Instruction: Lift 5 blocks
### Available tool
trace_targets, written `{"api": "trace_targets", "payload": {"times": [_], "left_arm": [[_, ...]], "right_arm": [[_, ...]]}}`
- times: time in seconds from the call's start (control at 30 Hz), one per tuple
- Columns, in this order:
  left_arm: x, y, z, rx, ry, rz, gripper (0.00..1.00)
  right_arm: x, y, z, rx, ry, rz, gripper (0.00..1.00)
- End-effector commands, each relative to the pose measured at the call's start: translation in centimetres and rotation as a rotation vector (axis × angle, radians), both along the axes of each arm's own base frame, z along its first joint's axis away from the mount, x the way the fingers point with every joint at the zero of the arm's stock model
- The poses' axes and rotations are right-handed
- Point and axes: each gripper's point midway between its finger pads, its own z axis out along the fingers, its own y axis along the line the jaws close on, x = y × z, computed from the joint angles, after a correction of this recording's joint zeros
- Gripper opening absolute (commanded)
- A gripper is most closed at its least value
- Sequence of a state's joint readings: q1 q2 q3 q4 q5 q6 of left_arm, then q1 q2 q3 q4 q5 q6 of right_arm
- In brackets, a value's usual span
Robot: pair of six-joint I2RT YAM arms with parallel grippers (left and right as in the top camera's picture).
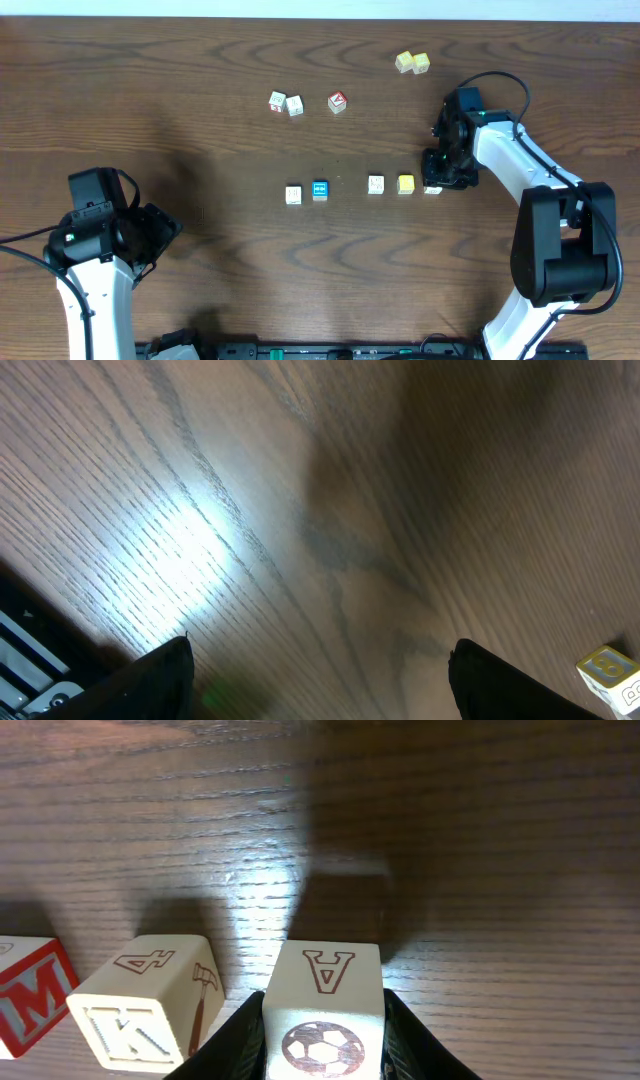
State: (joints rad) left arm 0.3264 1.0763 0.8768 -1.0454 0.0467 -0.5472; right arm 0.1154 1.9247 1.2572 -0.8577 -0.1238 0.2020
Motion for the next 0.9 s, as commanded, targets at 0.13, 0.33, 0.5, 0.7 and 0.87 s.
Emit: {"api": "trace_targets", "payload": {"times": [0.13,0.33,0.5,0.7,0.87], "left_arm": [[0.15,0.22,0.4,0.003,-0.008,0.011,0.82],[0.15,0.22,0.4,0.003,-0.008,0.011,0.82],[0.15,0.22,0.4,0.003,-0.008,0.011,0.82],[0.15,0.22,0.4,0.003,-0.008,0.011,0.82],[0.15,0.22,0.4,0.003,-0.008,0.011,0.82]], "right_arm": [[-0.18,0.84,-0.46,0.026,0.011,0.01,0.31],[-0.11,1.07,-0.45,0.026,0.005,0.027,0.31],[-0.13,0.99,-0.46,0.022,0.005,0.035,0.32],[-0.17,0.99,-0.43,0.022,0.006,0.042,0.38],[-0.01,1.0,-0.23,0.022,0.003,0.042,0.45]]}}
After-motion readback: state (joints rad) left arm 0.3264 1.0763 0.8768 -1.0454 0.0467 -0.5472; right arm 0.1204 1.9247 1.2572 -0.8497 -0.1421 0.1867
